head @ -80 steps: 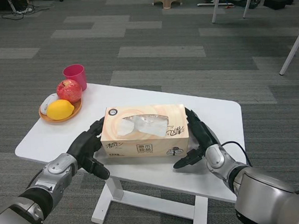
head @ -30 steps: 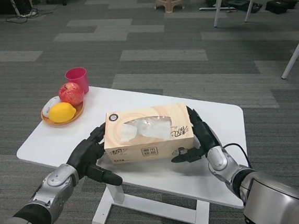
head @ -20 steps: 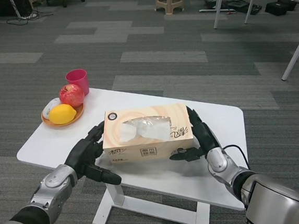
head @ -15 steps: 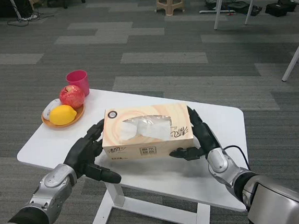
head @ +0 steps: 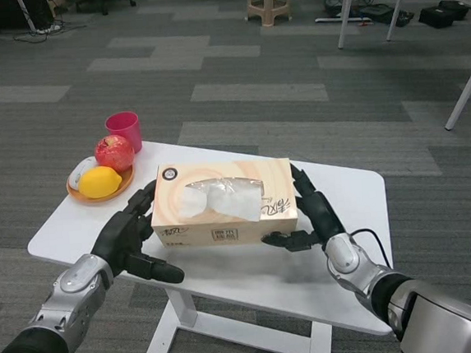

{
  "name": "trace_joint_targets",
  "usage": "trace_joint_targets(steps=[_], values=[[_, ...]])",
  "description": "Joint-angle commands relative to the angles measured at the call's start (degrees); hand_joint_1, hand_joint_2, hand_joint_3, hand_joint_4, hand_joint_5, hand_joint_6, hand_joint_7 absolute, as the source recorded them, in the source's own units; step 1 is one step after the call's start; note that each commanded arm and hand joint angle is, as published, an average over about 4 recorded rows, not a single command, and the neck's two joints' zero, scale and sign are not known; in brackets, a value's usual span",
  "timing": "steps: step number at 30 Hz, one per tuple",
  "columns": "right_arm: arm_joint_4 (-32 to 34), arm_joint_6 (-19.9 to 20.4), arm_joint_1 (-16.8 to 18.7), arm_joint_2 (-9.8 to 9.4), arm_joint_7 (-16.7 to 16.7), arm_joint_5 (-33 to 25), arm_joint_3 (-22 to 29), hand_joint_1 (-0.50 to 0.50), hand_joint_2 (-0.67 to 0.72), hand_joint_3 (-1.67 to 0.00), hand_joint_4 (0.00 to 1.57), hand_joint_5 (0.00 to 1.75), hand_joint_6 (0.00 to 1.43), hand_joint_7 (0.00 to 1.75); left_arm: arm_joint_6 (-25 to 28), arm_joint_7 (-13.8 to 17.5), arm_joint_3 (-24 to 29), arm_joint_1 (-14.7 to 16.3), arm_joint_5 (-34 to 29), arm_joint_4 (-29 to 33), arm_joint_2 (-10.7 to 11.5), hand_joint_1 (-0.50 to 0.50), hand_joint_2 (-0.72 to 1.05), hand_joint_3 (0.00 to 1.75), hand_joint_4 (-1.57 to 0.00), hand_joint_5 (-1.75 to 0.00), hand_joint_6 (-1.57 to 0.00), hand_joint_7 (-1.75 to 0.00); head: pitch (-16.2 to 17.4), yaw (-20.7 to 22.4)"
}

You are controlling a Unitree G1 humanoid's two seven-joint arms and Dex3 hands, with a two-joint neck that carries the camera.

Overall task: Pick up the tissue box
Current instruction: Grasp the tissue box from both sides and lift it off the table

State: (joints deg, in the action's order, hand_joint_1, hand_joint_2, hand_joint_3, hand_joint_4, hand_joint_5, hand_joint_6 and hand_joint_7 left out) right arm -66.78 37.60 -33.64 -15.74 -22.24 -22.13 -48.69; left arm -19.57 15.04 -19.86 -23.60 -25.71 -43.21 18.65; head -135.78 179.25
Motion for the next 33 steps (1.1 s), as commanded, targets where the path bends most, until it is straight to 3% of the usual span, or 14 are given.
trace_joint_targets(steps=[1,13,17,21,33], values=[[3.72,1.68,0.13,2.08,2.11,1.39,-0.95,-0.46,-0.48,-0.4,0.49,0.19,0.6,0.42,-0.36,1.92,-0.05,-0.57,1.28,4.56,-1.93,0.5,-0.02,0.0,0.0,-0.82,0.0,-0.14,-0.04,0.09],[7.01,1.77,0.15,1.57,2.11,1.39,-0.29,-0.46,-0.48,-0.48,0.43,0.19,0.51,0.42,1.13,1.83,2.57,0.26,2.57,9.66,-1.43,0.5,-0.02,0.0,0.0,-0.82,0.0,-0.14,-0.33,0.16],[7.76,1.77,0.15,1.44,2.11,1.39,-0.14,-0.46,-0.54,-0.48,0.43,0.19,0.46,0.42,1.48,1.83,2.74,0.3,2.77,10.32,-1.43,0.5,-0.02,0.0,0.0,-0.82,0.0,-0.14,-0.35,0.23],[8.07,1.82,0.15,1.28,2.11,1.39,0.13,-0.43,-0.54,-0.48,0.43,0.19,0.43,0.42,1.68,1.83,2.94,0.35,2.9,10.78,-1.43,0.5,-0.02,0.0,0.0,-0.82,0.0,-0.14,-0.37,0.29],[9.76,1.86,0.15,1.0,2.11,1.39,0.26,-0.46,-0.54,-0.48,0.37,0.19,0.4,0.45,1.73,1.83,3.34,0.57,2.99,11.33,-1.43,0.5,-0.02,0.0,0.0,-0.82,0.0,-0.14,-0.68,0.57]])
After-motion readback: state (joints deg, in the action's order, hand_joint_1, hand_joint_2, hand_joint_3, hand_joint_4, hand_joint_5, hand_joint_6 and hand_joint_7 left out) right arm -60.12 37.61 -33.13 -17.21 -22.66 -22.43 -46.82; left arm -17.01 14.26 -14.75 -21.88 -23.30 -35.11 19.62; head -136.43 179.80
